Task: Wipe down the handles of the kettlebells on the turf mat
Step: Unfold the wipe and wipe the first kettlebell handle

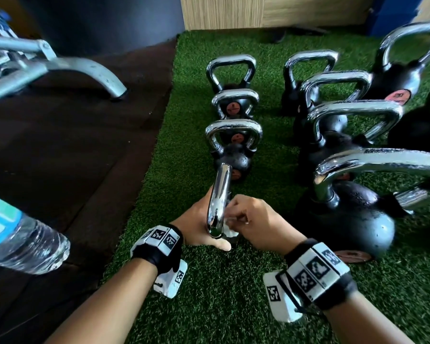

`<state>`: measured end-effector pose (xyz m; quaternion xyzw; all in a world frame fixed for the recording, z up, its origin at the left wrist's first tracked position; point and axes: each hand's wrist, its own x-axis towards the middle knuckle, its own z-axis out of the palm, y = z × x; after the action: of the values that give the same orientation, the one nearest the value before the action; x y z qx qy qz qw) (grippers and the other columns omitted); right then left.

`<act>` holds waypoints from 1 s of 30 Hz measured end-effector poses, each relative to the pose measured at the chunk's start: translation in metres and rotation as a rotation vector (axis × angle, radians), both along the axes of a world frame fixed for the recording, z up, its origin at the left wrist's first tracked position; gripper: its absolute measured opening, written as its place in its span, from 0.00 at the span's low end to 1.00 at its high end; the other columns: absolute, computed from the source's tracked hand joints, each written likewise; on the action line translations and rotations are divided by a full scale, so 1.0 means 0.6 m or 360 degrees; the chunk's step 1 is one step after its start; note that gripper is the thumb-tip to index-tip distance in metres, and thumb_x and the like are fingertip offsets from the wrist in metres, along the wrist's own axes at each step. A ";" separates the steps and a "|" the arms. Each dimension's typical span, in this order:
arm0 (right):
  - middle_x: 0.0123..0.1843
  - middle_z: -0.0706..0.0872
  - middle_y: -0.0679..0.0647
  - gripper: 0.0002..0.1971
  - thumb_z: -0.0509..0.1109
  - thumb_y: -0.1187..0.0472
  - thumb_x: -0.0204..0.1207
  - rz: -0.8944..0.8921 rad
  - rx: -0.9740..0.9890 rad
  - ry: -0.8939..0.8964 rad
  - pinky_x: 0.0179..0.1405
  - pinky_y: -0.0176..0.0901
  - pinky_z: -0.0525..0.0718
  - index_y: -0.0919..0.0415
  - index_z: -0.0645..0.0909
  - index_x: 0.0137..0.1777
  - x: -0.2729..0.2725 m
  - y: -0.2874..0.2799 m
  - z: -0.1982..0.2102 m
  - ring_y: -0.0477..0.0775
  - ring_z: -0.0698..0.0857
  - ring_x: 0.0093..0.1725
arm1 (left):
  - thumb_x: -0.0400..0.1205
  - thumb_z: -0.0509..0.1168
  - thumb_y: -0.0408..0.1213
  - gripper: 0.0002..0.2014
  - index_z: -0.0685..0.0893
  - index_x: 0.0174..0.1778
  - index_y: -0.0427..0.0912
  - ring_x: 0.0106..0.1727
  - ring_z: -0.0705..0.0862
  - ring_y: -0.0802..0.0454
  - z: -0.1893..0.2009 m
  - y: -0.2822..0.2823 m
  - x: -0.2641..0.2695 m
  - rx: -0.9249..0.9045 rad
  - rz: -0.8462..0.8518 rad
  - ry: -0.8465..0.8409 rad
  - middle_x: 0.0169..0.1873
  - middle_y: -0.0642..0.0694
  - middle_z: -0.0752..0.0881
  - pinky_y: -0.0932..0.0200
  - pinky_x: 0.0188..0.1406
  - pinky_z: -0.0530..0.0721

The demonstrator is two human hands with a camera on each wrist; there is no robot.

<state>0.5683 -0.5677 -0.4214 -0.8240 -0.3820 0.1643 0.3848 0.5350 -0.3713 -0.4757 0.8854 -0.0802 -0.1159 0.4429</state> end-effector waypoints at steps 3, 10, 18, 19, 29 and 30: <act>0.52 0.83 0.50 0.04 0.73 0.72 0.78 0.0100 0.0060 0.0204 0.41 0.26 0.77 0.70 0.89 0.49 0.006 0.007 0.008 0.38 0.80 0.45 | 0.62 0.89 0.36 0.49 0.72 0.77 0.30 0.68 0.85 0.56 -0.002 0.002 -0.001 -0.0048 -0.0001 -0.0051 0.64 0.48 0.86 0.57 0.70 0.83; 0.56 0.86 0.40 0.09 0.72 0.67 0.79 0.0298 -0.0067 0.0222 0.51 0.35 0.85 0.53 0.90 0.53 0.030 0.009 0.016 0.39 0.86 0.52 | 0.61 0.89 0.32 0.56 0.66 0.83 0.38 0.76 0.79 0.48 -0.008 0.002 -0.003 -0.0139 -0.0041 -0.0107 0.75 0.40 0.77 0.46 0.77 0.80; 0.57 0.88 0.76 0.12 0.69 0.74 0.80 0.0337 0.0673 0.1148 0.59 0.51 0.87 0.81 0.82 0.60 0.030 0.003 -0.026 0.62 0.88 0.53 | 0.57 0.89 0.40 0.62 0.62 0.86 0.53 0.71 0.81 0.66 -0.019 -0.001 -0.007 -0.0105 -0.0033 -0.0180 0.75 0.46 0.79 0.58 0.73 0.82; 0.56 0.88 0.75 0.12 0.68 0.75 0.80 0.0306 0.0802 0.1245 0.57 0.50 0.88 0.83 0.81 0.60 0.028 0.005 -0.032 0.63 0.89 0.52 | 0.58 0.89 0.39 0.61 0.63 0.86 0.57 0.69 0.82 0.66 -0.018 -0.002 -0.005 -0.0103 -0.0046 -0.0190 0.74 0.42 0.80 0.57 0.72 0.82; 0.48 0.88 0.70 0.14 0.68 0.80 0.75 -0.0027 0.1342 0.1564 0.46 0.51 0.91 0.82 0.78 0.60 0.013 0.023 -0.056 0.61 0.91 0.42 | 0.60 0.88 0.40 0.51 0.74 0.80 0.60 0.82 0.70 0.61 -0.012 -0.004 -0.004 -0.0023 -0.0156 -0.0397 0.81 0.61 0.71 0.66 0.81 0.68; 0.49 0.88 0.70 0.16 0.69 0.79 0.73 -0.0105 0.1402 0.1571 0.47 0.52 0.91 0.81 0.78 0.61 0.013 0.026 -0.054 0.61 0.90 0.42 | 0.60 0.88 0.40 0.51 0.73 0.80 0.62 0.81 0.71 0.61 -0.017 -0.002 -0.004 -0.0048 -0.0144 -0.0420 0.78 0.65 0.73 0.70 0.78 0.68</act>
<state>0.5762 -0.5518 -0.4537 -0.4290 -0.1668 0.3392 0.8204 0.5324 -0.3726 -0.4857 0.8817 -0.1793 -0.0169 0.4361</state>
